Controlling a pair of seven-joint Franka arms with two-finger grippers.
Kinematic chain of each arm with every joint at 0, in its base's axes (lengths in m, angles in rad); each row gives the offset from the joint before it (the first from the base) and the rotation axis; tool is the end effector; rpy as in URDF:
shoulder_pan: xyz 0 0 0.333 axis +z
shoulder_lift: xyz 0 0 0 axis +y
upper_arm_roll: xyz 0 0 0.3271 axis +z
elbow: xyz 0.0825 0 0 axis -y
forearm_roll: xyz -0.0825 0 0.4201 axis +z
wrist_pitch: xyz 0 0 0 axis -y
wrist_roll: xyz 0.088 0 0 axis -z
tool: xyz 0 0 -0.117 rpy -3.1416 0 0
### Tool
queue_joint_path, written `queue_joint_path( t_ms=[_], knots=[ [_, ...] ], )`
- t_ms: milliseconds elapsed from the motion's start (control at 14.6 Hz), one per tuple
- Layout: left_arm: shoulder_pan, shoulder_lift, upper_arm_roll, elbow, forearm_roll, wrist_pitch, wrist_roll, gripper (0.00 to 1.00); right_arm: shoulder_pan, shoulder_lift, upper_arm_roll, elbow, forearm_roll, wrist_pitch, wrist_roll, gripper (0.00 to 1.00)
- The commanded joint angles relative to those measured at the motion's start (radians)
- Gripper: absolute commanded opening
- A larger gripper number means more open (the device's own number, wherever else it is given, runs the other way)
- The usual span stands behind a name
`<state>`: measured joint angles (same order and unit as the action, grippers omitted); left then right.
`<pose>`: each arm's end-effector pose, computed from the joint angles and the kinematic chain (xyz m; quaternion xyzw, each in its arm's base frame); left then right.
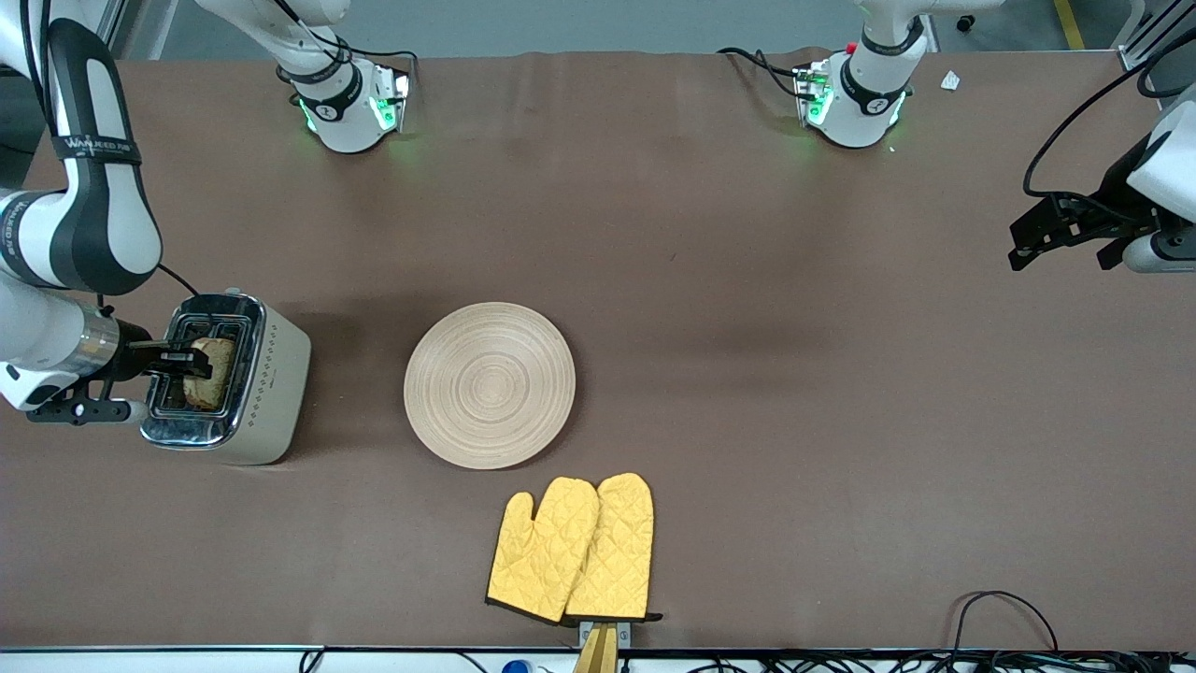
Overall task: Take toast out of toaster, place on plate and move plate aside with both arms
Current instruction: 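Grasp the toast slice with the right gripper and lift it out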
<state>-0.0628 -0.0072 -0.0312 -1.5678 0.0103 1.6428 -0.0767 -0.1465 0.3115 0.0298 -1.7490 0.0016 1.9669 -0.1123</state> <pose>0.5942 -0.0549 0.6381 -0.9991 0.0088 -0.0414 0.0017 0.6603 -0.0786 0.3697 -0.9989 0.0030 0.0458 0.0106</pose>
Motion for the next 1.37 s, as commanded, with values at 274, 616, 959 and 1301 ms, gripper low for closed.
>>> queue_joint_path(
  t_ms=[274, 616, 959, 1301],
  knots=[
    [0.004, 0.001, -0.003, 0.008, 0.008, -0.004, 0.009, 1.00, -0.011, 0.008, 0.004, 0.022, 0.006, -0.006, -0.015, 0.00],
    [0.004, 0.001, -0.003, 0.008, 0.008, -0.004, 0.008, 1.00, -0.015, -0.031, 0.004, 0.132, 0.006, -0.147, -0.012, 0.00],
    [0.004, 0.001, -0.003, 0.008, 0.008, -0.004, 0.009, 1.00, 0.071, -0.054, 0.007, 0.252, 0.003, -0.279, 0.009, 0.00],
    [0.003, 0.001, -0.003, 0.008, 0.008, -0.004, 0.008, 1.00, 0.192, -0.043, 0.010, 0.255, -0.012, -0.250, 0.204, 0.00]
  ],
)
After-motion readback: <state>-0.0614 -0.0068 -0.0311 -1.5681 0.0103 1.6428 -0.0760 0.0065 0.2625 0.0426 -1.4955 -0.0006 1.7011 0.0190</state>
